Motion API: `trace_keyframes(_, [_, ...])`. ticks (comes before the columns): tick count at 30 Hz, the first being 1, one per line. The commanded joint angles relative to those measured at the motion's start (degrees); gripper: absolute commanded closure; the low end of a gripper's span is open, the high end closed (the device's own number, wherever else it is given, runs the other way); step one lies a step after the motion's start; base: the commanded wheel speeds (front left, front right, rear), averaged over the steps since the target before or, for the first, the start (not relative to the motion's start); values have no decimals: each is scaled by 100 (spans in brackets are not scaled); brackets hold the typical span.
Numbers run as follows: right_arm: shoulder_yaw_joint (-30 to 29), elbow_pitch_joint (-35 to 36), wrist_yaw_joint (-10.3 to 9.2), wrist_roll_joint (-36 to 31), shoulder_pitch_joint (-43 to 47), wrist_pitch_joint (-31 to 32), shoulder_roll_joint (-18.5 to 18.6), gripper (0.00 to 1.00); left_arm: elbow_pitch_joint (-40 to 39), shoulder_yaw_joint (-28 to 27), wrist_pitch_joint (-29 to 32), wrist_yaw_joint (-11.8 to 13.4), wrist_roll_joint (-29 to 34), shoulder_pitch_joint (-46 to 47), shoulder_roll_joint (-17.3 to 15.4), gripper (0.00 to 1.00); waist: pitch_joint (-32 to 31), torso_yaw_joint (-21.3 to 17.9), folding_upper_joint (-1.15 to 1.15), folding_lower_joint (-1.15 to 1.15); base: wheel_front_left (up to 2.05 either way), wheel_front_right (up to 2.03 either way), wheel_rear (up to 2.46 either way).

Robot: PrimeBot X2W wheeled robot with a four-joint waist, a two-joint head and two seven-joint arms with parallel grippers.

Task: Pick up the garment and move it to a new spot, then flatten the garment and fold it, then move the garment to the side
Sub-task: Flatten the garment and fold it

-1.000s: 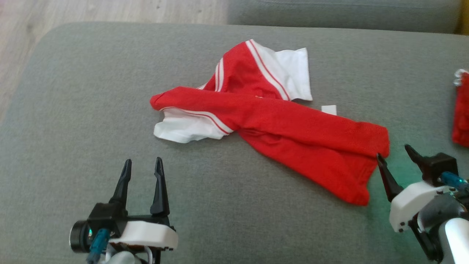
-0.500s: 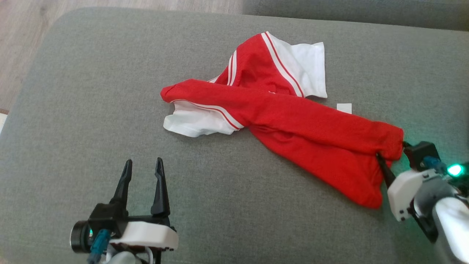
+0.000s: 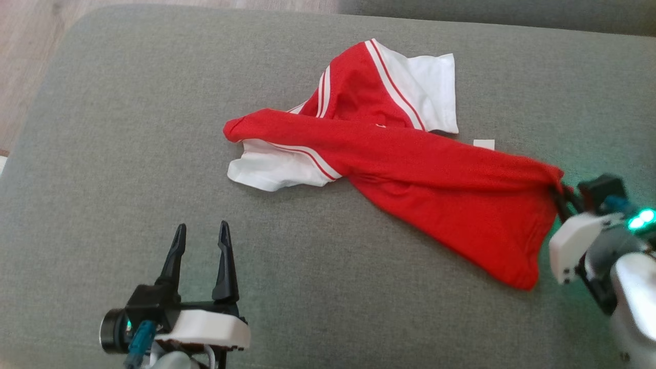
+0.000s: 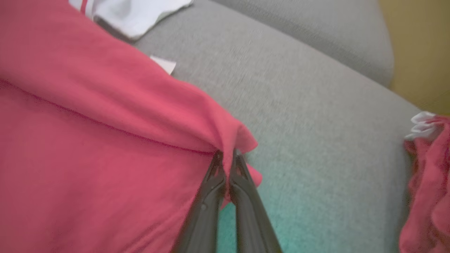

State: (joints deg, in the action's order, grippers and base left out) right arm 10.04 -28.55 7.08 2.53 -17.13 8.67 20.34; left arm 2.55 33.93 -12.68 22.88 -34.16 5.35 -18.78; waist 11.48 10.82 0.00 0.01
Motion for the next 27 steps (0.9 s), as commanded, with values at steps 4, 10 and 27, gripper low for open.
trace_keyframes(4, [-141, 369, 41, 35, -362, -205, -33, 100, -141, -174, -58, 14, -10, 198, -63, 0, -34, -55, 0, -1, 0, 0, 0])
trace_keyframes(10, [-267, 820, 41, -78, -781, -271, 36, 100, -126, -178, -61, 19, -25, 197, -78, 0, -121, -175, 0, -1, 0, 0, 0])
trace_keyframes(27, [63, 3202, 41, 94, 1754, 189, -412, 100, -161, -333, -109, 95, -134, 9, -156, 0, -479, -753, 0, -1, 0, 0, 0])
